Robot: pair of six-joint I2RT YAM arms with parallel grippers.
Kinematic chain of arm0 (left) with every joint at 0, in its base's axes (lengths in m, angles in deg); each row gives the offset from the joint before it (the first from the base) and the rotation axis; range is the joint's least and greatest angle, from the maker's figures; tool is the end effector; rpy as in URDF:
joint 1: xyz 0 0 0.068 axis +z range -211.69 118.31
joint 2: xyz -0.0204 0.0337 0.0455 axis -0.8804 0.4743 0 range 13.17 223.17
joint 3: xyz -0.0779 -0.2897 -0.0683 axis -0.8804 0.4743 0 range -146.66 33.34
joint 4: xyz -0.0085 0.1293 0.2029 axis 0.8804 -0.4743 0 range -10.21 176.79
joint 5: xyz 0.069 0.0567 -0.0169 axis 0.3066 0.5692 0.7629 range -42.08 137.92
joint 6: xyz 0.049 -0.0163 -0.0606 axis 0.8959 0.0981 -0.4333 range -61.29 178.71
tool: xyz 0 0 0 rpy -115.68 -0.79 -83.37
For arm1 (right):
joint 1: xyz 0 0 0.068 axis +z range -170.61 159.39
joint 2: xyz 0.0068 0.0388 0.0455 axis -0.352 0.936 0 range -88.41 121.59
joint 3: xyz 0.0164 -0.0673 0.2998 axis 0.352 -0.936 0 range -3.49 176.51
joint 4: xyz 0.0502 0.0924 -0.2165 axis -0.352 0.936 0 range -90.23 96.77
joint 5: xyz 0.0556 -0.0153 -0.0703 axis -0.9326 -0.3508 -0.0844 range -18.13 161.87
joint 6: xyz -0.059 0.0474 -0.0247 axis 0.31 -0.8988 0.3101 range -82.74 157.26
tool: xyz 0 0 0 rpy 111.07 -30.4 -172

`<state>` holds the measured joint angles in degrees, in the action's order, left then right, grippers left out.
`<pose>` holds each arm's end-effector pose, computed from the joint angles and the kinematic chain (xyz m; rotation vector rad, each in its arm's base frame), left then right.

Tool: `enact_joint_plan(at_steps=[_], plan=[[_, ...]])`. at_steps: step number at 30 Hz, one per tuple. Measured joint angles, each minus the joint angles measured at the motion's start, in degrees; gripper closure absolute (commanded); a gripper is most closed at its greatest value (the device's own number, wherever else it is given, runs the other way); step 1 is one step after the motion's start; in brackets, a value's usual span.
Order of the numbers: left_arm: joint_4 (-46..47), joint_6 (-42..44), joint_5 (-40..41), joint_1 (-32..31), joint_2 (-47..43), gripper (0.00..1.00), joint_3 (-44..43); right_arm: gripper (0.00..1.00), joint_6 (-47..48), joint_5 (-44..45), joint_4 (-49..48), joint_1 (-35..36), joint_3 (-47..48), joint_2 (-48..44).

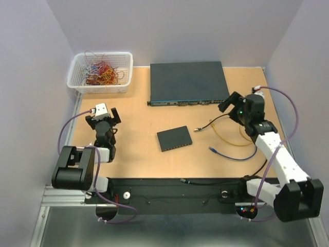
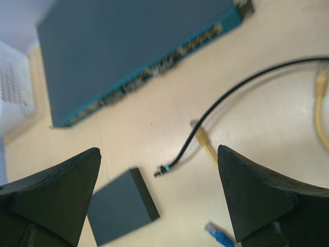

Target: Insert the plug into the switch port

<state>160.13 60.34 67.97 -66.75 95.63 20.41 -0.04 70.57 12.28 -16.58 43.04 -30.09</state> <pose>0.2539 0.0012 0.2323 -0.1935 1.4997 0.2150 0.2220 0.0172 0.3234 0.5661 1.9475 0.4834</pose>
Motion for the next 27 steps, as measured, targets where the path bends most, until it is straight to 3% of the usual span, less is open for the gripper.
enact_joint_plan(at_steps=[4, 8, 11, 18, 27], plan=[[-7.8, -1.7, 3.6, -1.5, -8.3, 0.01, -5.5, 0.00, 1.6, 3.0, 6.3, 8.2, 1.8, 7.7], [-15.6, -12.5, 2.3, -2.3, -17.2, 0.01, -13.7, 0.02, 3.6, 3.5, 10.3, 13.5, 3.6, 13.1], [-19.8, -20.0, -1.8, -2.1, -19.8, 0.02, -16.0, 0.05, 4.5, 3.7, 11.5, 13.7, 5.5, 16.2], [-32.5, -27.0, -13.8, -3.0, -18.3, 0.09, -17.2, 0.12, 4.7, 2.8, 11.3, 13.6, 7.1, 24.0], [-41.1, -27.8, -15.3, -13.6, -21.8, 0.13, -17.2, 0.23, 3.8, 1.5, 8.7, 13.7, 7.0, 30.9]])
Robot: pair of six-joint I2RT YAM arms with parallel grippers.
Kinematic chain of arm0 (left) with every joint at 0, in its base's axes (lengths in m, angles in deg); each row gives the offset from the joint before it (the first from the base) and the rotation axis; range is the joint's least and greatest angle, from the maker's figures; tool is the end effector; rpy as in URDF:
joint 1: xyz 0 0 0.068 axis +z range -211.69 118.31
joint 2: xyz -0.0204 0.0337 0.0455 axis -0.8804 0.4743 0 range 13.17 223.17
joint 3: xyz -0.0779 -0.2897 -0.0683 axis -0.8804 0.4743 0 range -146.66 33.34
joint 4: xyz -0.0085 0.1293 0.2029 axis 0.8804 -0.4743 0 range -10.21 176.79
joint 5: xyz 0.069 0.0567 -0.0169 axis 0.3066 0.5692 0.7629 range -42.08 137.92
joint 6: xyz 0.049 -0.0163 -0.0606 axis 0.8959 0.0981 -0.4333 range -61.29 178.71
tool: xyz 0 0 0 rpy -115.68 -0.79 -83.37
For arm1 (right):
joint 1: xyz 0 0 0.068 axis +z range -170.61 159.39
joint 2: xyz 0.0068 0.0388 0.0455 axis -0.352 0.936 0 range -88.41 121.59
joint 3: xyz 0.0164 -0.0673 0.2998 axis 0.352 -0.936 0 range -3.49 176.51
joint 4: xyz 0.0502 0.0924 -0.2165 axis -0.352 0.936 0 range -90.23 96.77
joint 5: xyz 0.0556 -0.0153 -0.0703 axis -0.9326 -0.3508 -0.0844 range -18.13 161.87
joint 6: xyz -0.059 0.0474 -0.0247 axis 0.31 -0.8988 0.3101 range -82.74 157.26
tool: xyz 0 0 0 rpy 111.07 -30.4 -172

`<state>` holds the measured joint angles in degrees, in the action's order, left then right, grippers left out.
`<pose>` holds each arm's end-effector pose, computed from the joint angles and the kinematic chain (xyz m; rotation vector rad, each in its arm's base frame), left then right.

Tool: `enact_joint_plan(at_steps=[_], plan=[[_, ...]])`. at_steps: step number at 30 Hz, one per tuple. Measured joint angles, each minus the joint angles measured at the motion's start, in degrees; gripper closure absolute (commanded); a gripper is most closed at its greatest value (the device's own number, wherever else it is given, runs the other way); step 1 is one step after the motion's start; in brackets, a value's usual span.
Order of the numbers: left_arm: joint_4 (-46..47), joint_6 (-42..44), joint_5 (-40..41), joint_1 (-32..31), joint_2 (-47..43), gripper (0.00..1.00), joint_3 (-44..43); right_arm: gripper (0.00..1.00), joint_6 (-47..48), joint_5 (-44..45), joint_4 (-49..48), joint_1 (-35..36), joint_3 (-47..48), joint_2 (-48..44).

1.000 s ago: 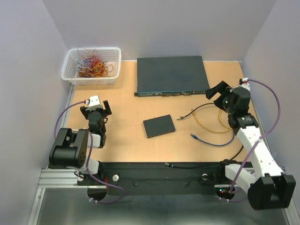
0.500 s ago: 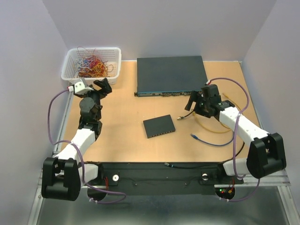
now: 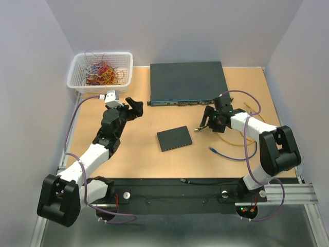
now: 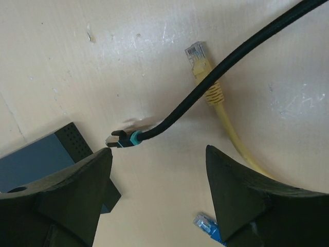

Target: Insert the plug into the switch port

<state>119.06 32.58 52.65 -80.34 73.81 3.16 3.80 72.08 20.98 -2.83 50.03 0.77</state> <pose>0.2270 -0.0706 0.3182 -0.1686 1.5566 -0.5552 0.2949 0.0943 0.2130 0.3557 2.5749 0.3298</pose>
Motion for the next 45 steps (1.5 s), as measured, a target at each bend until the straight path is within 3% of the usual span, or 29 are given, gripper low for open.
enact_joint_plan(at_steps=[5, 14, 18, 21, 23, 30, 37, 45], plan=[[-3.1, 0.0, 0.5, -2.0, -0.8, 0.13, 0.0, 0.27, -0.1, 0.1, -2.0, 0.7, 0.0, 4.2], [-7.5, 0.0, 1.1, -4.9, -5.1, 0.15, 0.0, 0.45, -0.7, 0.7, -5.0, 1.0, 3.7, 9.1], [-9.0, 0.0, 1.3, -6.0, -5.6, 0.15, 0.0, 0.65, -1.1, 1.0, -5.4, 1.4, 3.9, 9.7], [-10.1, 0.0, 1.3, -6.6, -5.9, 0.16, -0.1, 0.92, -1.2, 1.0, -5.5, 1.8, 4.2, 10.3], [-10.4, 0.0, 1.2, -7.1, -5.9, 0.17, -0.3, 0.98, -1.6, 0.8, -5.6, 2.2, 4.2, 10.5], [-6.6, -2.4, -5.0, -8.7, -5.9, 0.21, 0.1, 1.00, -3.1, 0.5, -5.7, 4.1, 4.0, 9.9], [12.0, -6.6, -17.7, -12.5, -5.9, 0.22, 8.2, 1.00, -7.1, -3.7, -9.3, 4.3, 1.7, -0.9], [26.5, -8.0, -23.6, -18.4, 0.2, 0.23, 10.9, 1.00, -13.5, -14.3, -20.8, 4.4, -3.8, -11.0]])
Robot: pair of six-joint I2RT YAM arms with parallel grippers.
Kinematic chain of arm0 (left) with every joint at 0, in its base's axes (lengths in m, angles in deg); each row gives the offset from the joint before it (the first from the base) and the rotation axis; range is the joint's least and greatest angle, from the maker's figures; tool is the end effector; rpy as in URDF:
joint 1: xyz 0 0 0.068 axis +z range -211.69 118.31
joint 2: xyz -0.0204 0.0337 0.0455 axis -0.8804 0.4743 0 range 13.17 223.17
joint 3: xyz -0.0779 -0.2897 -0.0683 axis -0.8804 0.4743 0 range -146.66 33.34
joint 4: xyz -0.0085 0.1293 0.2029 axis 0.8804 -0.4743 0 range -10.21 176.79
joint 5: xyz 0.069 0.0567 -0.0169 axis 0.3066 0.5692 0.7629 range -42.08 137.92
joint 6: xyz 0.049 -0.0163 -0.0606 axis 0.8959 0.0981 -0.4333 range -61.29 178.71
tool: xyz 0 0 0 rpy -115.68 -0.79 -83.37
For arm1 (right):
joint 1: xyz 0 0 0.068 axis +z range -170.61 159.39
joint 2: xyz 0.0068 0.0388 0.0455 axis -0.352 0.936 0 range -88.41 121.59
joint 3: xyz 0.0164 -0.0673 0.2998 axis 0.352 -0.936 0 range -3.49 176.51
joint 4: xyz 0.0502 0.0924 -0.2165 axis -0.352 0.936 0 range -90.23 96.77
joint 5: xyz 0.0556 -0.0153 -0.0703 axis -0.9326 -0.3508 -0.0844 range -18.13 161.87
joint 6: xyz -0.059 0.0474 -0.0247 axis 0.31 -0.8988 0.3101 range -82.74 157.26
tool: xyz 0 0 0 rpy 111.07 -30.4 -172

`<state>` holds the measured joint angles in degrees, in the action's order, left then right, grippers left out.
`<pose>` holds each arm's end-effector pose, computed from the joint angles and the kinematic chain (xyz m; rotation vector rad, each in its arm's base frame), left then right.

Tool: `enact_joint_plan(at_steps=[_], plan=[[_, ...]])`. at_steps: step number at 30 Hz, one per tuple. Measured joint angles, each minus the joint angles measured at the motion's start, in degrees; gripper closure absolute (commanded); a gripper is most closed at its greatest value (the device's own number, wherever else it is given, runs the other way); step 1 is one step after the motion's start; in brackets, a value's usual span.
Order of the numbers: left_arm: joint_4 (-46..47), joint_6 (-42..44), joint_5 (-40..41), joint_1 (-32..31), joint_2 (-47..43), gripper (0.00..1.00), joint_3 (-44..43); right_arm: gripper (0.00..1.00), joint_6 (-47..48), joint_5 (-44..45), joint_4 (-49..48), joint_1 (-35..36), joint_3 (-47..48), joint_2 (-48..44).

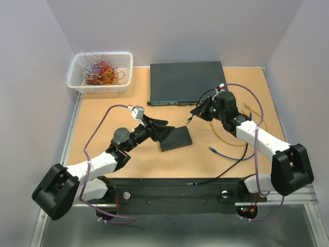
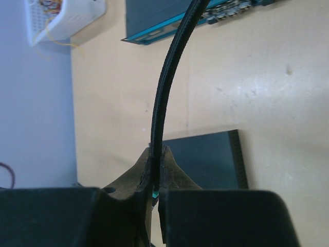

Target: Insert the plug into the switch port

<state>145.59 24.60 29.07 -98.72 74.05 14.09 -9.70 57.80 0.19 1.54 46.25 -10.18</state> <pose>0.1568 -0.1459 0.3134 0.3415 1.3554 -1.2594 0.2773 0.1309 0.2858 0.3171 2.1913 0.9633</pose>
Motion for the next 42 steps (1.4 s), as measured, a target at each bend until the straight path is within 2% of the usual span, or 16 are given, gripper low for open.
enact_joint_plan(at_steps=[3, 8, 21, 26, 31, 35, 36, 37, 38, 42], plan=[[3.9, 0.2, -0.4, -3.0, 3.7, 0.24, -0.1, 0.99, -1.4, -2.5, -1.9, 0.0, -0.1, -0.7], [4.9, 1.8, 1.3, -6.3, 9.2, 0.24, -1.6, 1.00, -2.6, -5.9, -3.5, 0.0, -0.1, -1.3], [3.5, 5.5, 6.4, -9.5, 17.9, 0.23, -9.4, 0.99, -3.1, -10.6, -4.9, 0.0, -2.0, -3.2], [1.8, 6.5, 7.2, -10.3, 21.7, 0.33, -13.4, 1.00, -3.4, -11.5, -5.0, 0.0, -2.0, -3.2], [0.3, 7.3, 7.8, -11.5, 24.5, 0.50, -14.8, 1.00, -3.6, -12.1, -5.0, 0.0, -2.0, -3.3], [-0.5, 7.8, 8.6, -12.4, 24.6, 0.78, -14.8, 1.00, -3.7, -12.4, -5.0, 0.0, -2.0, -3.3], [-1.0, 8.1, 9.1, -12.4, 24.6, 0.92, -14.8, 1.00, -3.7, -12.5, -5.1, 0.0, -2.0, -3.3], [-1.5, 8.1, 9.6, -12.3, 24.6, 0.97, -14.8, 1.00, -3.6, -12.5, -5.1, 0.0, -2.0, -3.6], [-1.9, 8.2, 10.1, -12.2, 24.6, 1.00, -14.8, 0.99, -3.6, -12.5, -5.1, -0.1, -2.0, -3.7], [-6.0, 10.7, 10.2, -12.4, 23.3, 1.00, -15.5, 0.99, -3.1, -12.7, -5.6, -0.1, -3.1, -4.4]])
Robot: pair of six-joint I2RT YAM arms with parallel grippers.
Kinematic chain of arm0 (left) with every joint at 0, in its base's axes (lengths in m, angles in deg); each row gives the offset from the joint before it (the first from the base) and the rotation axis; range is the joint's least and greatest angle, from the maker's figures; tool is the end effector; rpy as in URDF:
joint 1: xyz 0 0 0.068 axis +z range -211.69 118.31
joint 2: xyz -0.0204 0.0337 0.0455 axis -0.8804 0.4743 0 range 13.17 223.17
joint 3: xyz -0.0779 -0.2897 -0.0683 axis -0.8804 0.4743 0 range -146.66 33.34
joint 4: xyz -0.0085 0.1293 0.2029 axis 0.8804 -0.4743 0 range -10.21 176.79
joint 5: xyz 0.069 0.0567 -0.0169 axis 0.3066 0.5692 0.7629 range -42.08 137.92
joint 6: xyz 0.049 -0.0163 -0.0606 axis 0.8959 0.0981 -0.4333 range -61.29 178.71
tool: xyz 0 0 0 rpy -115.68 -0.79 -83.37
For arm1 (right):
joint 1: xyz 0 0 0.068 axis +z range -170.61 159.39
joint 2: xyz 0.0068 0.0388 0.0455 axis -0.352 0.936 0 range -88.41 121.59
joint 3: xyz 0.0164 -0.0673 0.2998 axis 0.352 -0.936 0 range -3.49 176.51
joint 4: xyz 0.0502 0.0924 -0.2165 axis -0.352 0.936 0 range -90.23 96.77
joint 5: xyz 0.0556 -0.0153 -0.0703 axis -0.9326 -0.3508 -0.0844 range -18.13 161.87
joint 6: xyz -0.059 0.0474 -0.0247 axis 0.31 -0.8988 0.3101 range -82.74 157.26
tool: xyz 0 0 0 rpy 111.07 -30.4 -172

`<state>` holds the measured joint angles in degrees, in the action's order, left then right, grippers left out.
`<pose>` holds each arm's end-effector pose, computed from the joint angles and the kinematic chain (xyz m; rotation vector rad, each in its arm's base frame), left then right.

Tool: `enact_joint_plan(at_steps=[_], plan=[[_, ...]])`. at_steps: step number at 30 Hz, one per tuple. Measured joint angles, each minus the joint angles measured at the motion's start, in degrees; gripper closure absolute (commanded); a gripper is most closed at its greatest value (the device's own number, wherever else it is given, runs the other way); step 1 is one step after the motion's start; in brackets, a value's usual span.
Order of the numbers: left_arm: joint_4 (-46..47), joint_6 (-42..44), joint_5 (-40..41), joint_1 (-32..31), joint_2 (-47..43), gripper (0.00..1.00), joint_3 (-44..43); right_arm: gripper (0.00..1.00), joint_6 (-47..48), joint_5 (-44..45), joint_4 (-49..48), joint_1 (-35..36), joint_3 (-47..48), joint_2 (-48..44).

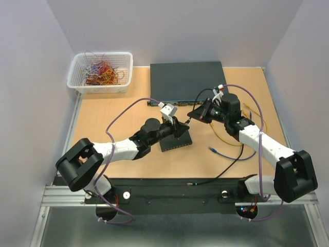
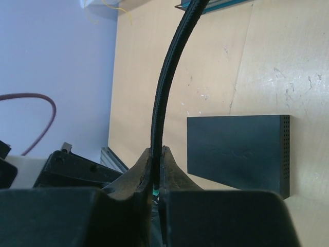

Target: Insert the plug into the switch port

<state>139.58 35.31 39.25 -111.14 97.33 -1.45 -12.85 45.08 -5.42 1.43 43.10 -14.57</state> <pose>0.2013 -0.2510 0.2903 0.4910 1.5453 -1.1173 0.2547 0.1365 0.3022 0.1835 2.1333 1.2454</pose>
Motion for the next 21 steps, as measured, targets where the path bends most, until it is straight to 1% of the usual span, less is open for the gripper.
enact_joint_plan(at_steps=[1, 3, 4, 5, 6, 7, 8, 9, 14, 15, 16, 21], plan=[[-2.1, 1.1, 0.0, -0.1, -0.6, 1.00, -0.6, 0.88, 0.9, -0.5, -0.1, 0.0, -0.3, -0.1], [-7.1, 3.8, 0.0, -0.1, -2.0, 1.00, -2.1, 0.72, 1.9, -1.1, -0.2, 0.0, -0.3, -0.2], [-9.5, 5.2, -0.1, -0.1, -2.6, 1.00, -2.9, 0.58, 3.1, -2.1, -0.4, -0.2, -0.3, -0.3], [-12.5, 7.0, -0.1, -0.2, -3.8, 1.00, -3.7, 0.33, 4.3, -3.1, -0.5, -0.3, -0.3, -0.4], [-13.8, 7.8, -0.1, -0.2, -4.5, 1.00, -4.1, 0.27, 5.6, -5.0, -0.4, -0.3, -0.2, -0.5], [-15.9, 9.2, -0.2, -0.2, -5.6, 1.00, -4.8, 0.16, 8.2, -7.3, -0.1, -0.2, -0.2, -0.7], [-17.7, 10.4, -0.4, -0.2, -6.9, 1.00, -5.4, 0.13, 8.9, -8.4, 0.0, -0.2, -0.1, -0.8], [-18.9, 11.1, -0.5, -0.2, -7.7, 1.00, -5.8, 0.11, 10.4, -10.3, 0.2, -0.2, -0.1, -1.3], [-29.3, 12.5, -0.9, -0.2, -12.7, 1.00, -8.1, 0.10, 19.1, -18.0, 2.0, -0.2, 2.5, -6.6], [-31.5, 12.3, -1.2, -0.2, -13.8, 1.00, -8.4, 0.11, 20.5, -19.3, 2.3, -0.2, 3.6, -8.0], [-33.4, 11.8, -1.7, -0.2, -15.0, 1.00, -8.5, 0.18, 22.2, -21.0, 2.3, -0.2, 5.3, -9.3], [-42.4, 8.0, -6.5, 0.0, -22.7, 1.00, -8.5, 0.19, 27.1, -29.2, 0.7, -0.2, 15.2, -11.1]])
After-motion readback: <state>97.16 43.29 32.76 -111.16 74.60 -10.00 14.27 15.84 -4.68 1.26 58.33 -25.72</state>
